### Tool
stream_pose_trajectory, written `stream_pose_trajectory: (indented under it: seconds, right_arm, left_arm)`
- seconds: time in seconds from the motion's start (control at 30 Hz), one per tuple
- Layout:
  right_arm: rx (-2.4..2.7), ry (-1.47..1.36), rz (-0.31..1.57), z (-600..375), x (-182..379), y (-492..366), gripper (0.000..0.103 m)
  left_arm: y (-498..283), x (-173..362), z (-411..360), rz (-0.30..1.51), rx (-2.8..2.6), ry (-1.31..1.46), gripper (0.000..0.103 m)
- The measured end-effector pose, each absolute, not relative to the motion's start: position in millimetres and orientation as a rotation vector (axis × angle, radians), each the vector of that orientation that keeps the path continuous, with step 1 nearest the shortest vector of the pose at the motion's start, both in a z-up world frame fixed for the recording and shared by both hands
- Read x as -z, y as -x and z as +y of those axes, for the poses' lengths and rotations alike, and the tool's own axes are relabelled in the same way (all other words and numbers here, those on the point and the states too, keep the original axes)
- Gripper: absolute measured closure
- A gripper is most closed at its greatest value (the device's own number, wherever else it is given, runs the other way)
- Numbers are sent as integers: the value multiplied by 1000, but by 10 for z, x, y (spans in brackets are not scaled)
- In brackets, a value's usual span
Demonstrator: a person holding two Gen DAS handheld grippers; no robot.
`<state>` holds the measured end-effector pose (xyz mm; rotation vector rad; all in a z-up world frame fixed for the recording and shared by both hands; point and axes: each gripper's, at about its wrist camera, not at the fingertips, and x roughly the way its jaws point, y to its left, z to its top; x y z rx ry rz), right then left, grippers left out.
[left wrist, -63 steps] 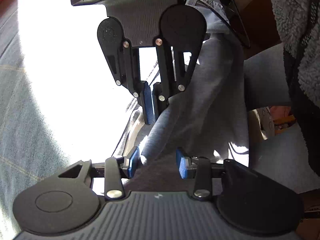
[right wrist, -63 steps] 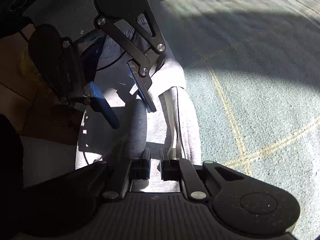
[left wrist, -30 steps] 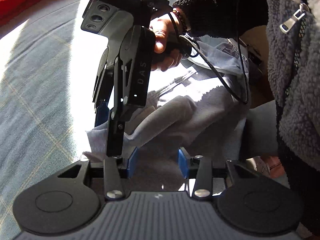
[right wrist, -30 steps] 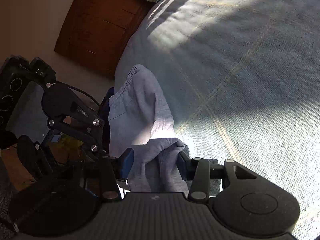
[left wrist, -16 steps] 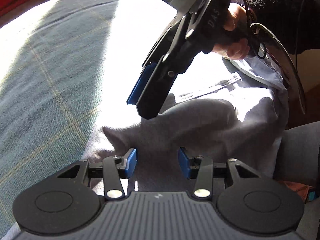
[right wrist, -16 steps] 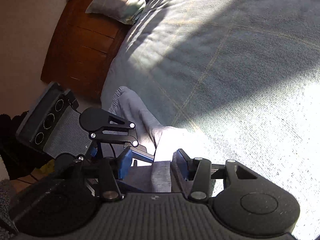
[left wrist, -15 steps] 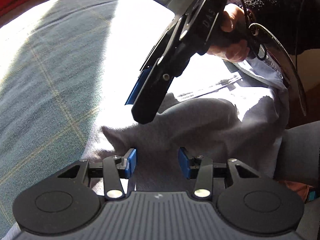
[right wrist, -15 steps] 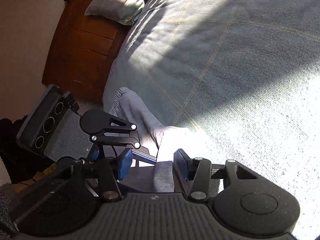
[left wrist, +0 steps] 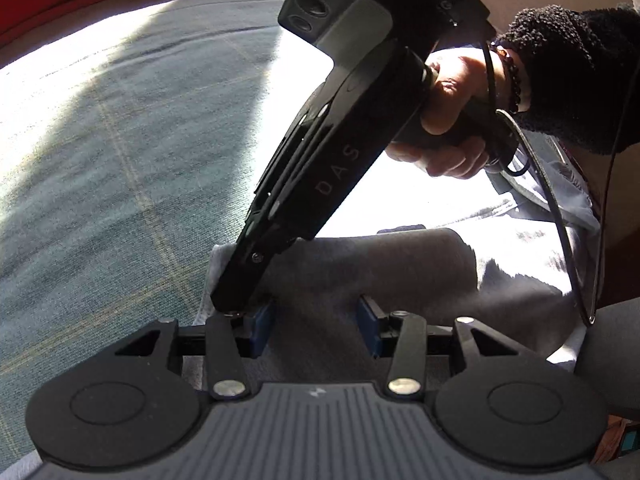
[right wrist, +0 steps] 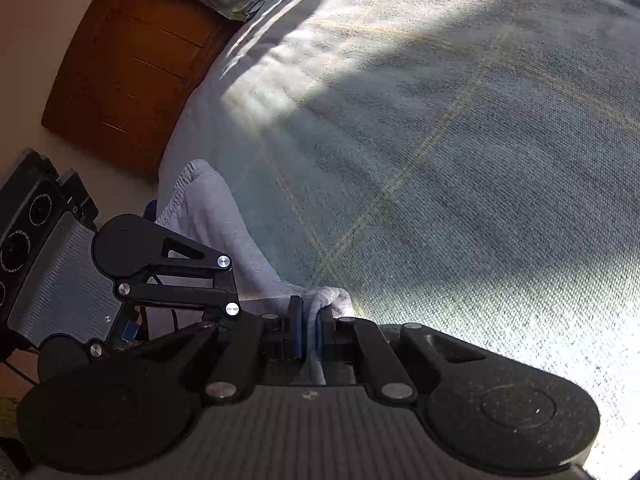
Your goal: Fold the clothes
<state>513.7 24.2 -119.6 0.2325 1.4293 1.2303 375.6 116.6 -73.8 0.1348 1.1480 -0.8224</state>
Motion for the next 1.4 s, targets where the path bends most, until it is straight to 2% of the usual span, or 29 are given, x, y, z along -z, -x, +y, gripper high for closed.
stream_pose_trajectory:
  seconds: [0.07,0.1,0.13,0.2,0.4,0.53,0.57,0.63,0.77,0.9,1.0,1.23,1.4]
  right_arm:
    - [-1206,-234,1429,165,1149,-5132,94]
    - [-1191,-232,1415,101,1101,-5125,91]
    - [-1167,-233,1391,14,1034,-5116,83]
    - [-1105,-229,1339,-214,879,-5064,77]
    - [-1137,-76,1269,-523,484,-4551,77]
    - [-1142,60,1317,-333,680,-4160,78]
    - [-1110,115,1305,-309,717,-4100,79]
    - [-1048,175,1256,-341,749,-4034,103]
    - [-889,168,1185,-453,690,-3971,103]
    - [-819,217,1145,-488,503,-3833,87]
    - [-849,225,1128,-450,366,-3662,81]
    - [-842,323,1200,-579,456,-3285,80]
    - [-719,380,1262,-865,607,-3297,80]
  left_arm:
    - [-3749,722,1169,1137,816,-129,59]
    - [-3722,692,1181,1132,808,-136,59]
    - [-3689,665,1194,1132,801,-142,59]
    - [-3595,601,1236,1135,789,-159,59]
    - [-3279,524,1356,1157,702,-155,58]
    - [-3212,628,1388,1148,604,-141,58]
    - [-3237,663,1401,1134,578,-130,58]
    - [-3296,719,1424,1107,545,-118,57]
    - [-3483,759,1381,1049,523,-156,55]
    - [-3474,701,1350,1050,516,-193,55]
    - [-3288,578,1359,1056,510,-210,55]
    - [-2596,456,1266,1082,573,-221,55]
    - [-2267,689,1165,1182,574,-266,55]
